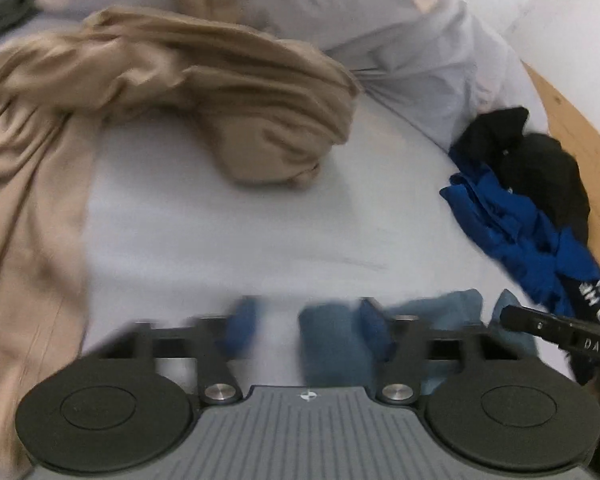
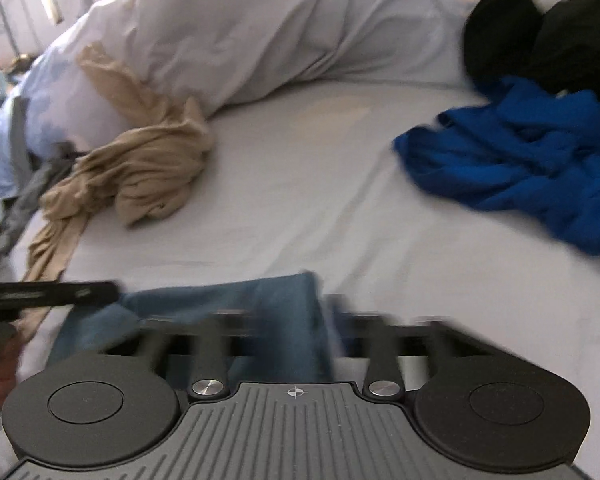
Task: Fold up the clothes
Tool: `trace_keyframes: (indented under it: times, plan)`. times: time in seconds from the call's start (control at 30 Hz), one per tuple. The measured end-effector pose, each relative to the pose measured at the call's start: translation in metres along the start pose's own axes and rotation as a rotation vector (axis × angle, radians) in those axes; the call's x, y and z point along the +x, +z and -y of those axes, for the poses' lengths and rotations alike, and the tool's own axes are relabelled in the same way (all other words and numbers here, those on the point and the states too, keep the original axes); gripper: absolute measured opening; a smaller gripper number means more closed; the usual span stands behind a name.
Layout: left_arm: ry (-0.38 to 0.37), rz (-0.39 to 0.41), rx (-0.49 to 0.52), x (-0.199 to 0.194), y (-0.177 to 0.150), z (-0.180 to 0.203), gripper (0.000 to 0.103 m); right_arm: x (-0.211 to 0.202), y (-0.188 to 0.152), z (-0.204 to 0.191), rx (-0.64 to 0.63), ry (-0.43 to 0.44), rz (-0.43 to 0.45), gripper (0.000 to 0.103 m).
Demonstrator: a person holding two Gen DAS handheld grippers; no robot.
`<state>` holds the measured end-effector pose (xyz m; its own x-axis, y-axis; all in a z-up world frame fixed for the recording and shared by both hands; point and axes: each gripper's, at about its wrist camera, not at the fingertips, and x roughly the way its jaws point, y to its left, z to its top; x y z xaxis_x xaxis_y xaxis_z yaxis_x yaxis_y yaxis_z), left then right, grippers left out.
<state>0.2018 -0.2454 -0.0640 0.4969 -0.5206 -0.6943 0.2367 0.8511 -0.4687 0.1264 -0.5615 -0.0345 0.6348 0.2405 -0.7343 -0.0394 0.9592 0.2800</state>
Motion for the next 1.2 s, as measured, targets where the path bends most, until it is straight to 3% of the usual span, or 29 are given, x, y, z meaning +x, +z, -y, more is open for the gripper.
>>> trace_keyframes:
  times: [0.03, 0.13, 0.2, 0.33, 0.43, 0.5, 0.53, 0.57, 0.6, 0.67, 0.73, 0.83, 0.9, 1.03, 1.07, 1.1, 1.17, 1.2]
  plan:
    - [-0.010, -0.007, 0.007, 0.004, 0.001, 0.000, 0.009, 0.000, 0.000, -0.001, -0.025, 0.003, 0.010, 0.006]
    - [-0.034, 0.081, 0.026, -0.009, -0.002, -0.006, 0.009, -0.018, 0.005, -0.003, -0.091, 0.035, 0.073, 0.006]
    - [-0.055, 0.157, -0.046, -0.018, -0.006, -0.018, 0.009, -0.026, 0.012, -0.001, -0.098, 0.049, 0.126, 0.006]
    - [-0.048, 0.161, -0.162, -0.005, -0.025, -0.039, 0.011, -0.007, 0.018, 0.014, -0.065, 0.035, 0.130, 0.007]
    - [-0.042, 0.158, -0.152, -0.005, -0.024, -0.035, 0.012, 0.022, 0.014, 0.025, -0.040, -0.039, 0.095, 0.007]
    - [-0.009, 0.161, -0.129, -0.011, -0.023, -0.031, 0.015, 0.029, 0.013, 0.025, -0.053, -0.206, 0.114, 0.009]
    - [0.006, 0.167, -0.118, -0.015, -0.024, -0.029, 0.020, 0.025, 0.013, 0.026, -0.040, -0.240, 0.137, 0.012]
    - [0.020, 0.172, -0.108, -0.020, -0.026, -0.028, 0.033, 0.017, 0.013, 0.030, 0.008, -0.226, 0.158, 0.012]
    - [0.033, 0.177, -0.098, -0.025, -0.027, -0.027, 0.039, 0.009, 0.012, 0.032, 0.045, -0.187, 0.173, 0.013]
    - [-0.012, 0.183, -0.095, -0.034, -0.027, -0.027, 0.068, -0.008, 0.006, 0.024, 0.063, -0.101, 0.199, 0.022]
    - [-0.082, 0.218, -0.057, -0.046, -0.034, -0.022, 0.074, -0.022, -0.002, 0.009, 0.051, -0.010, 0.219, 0.024]
    - [-0.171, 0.267, 0.014, -0.055, -0.046, -0.008, 0.074, -0.027, -0.016, -0.022, -0.036, 0.112, 0.200, 0.024]
    - [-0.217, 0.303, 0.045, -0.059, -0.054, 0.004, 0.068, -0.021, -0.028, -0.039, -0.085, 0.168, 0.169, 0.024]
    - [-0.224, 0.321, 0.123, -0.061, -0.065, 0.033, 0.065, 0.006, -0.047, -0.045, -0.075, 0.160, 0.105, 0.023]
    - [-0.208, 0.307, 0.138, -0.057, -0.067, 0.038, 0.065, 0.013, -0.052, -0.041, -0.067, 0.146, 0.101, 0.021]
    - [-0.148, 0.285, 0.151, -0.049, -0.069, 0.042, 0.065, 0.018, -0.057, -0.035, -0.058, 0.134, 0.111, 0.018]
    - [-0.003, 0.248, 0.196, -0.031, -0.078, 0.046, 0.056, 0.021, -0.066, -0.021, -0.028, 0.138, 0.143, 0.000]
    - [0.029, 0.269, 0.243, -0.026, -0.085, 0.047, 0.056, 0.020, -0.067, -0.010, 0.009, 0.154, 0.159, 0.000]
